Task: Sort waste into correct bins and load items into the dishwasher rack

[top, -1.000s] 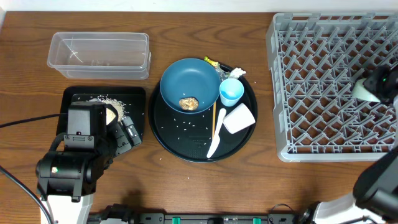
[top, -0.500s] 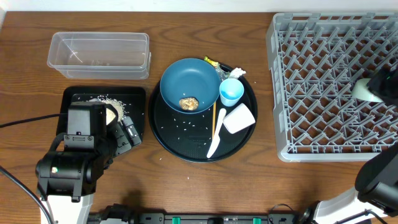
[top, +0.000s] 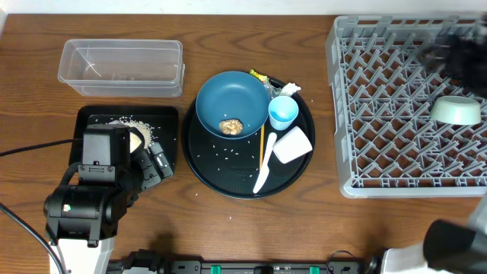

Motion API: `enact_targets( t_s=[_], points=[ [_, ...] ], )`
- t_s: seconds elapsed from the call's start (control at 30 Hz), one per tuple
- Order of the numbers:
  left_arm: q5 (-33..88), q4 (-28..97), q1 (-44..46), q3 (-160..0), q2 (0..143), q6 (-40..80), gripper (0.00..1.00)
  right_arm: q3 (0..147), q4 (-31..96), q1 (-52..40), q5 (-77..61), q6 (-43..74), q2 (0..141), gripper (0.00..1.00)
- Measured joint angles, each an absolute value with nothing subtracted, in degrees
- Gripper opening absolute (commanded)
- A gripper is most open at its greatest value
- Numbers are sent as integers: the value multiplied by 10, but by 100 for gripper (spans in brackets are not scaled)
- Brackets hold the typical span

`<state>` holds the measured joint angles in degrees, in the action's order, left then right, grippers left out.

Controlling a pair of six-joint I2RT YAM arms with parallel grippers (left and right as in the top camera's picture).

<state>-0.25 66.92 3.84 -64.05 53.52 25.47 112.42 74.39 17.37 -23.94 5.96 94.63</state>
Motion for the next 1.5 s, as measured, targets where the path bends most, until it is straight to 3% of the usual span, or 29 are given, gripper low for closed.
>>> enact_targets(
  t_s=[0.27,0.5,0.83,1.23,1.5],
  points=[
    [-3,669,38,-641,535,255,98,1124,800,-25,-272,7,929,99],
    [-3,669,38,-641,535,255,98,1091,794,-157,-189,25,942,99],
    [-3,669,38,-641,535,255,98,997,727,-270,-130,65,994,89],
    [-3,669,38,-641,535,255,98,964,595,-398,-119,89,1060,99],
    [-3,669,38,-641,535,255,98,964,512,-455,-48,88,1119,99]
  ],
)
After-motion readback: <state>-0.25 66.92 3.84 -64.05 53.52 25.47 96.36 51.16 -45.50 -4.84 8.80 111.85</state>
